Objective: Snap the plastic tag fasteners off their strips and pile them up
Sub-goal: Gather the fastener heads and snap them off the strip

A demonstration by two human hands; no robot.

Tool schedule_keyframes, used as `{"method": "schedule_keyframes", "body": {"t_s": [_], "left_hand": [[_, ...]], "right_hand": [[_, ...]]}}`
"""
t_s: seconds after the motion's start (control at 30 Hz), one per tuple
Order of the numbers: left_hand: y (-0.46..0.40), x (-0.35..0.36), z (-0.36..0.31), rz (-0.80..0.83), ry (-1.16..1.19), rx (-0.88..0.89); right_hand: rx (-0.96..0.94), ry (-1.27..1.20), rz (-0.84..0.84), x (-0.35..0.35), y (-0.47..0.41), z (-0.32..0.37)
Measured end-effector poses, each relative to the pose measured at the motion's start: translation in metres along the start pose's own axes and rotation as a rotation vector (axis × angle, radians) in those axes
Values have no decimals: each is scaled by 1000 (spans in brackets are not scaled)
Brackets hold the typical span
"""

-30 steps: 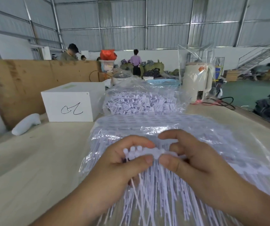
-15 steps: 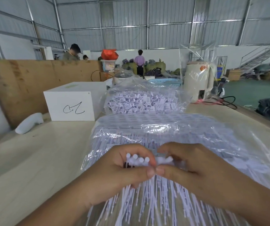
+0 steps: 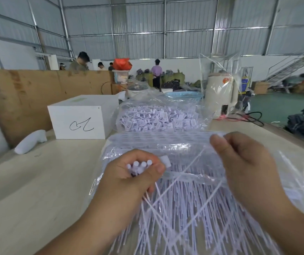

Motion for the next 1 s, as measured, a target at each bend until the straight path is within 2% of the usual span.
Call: {"method": "schedule_keyframes", "body": {"t_s": [0.07, 0.17, 0.27, 0.4, 0.63, 0.83, 1.0], "left_hand": [[0, -4, -1, 46, -3, -26], [0, 1, 0, 184, 22, -63], [3, 7, 0, 334, 48, -101], [5, 9, -4, 498, 2, -167], [4, 4, -3, 645, -69, -283], [6, 3, -1, 679, -58, -271], [1, -4, -4, 584, -131, -239]], "right_hand": [[-60, -50, 105, -5, 0, 1], [-201, -35, 454, 11, 14, 6], [-241, 32, 618, 27, 19, 1], [-255, 42, 644, 31, 19, -6], [-334, 160, 630, 35, 22, -1], [-313, 194, 617, 31, 22, 0], [-226, 167, 745, 26, 18, -11]]}}
Point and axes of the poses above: each hand's wrist, its own y-axis away from the middle knuckle, its own x-axis out of the palm, z = x × y, the point moved 3 cm from there along -y, towards the middle knuckle, and after that the axes turned 4 degrees about y, right-handed, at the moved point
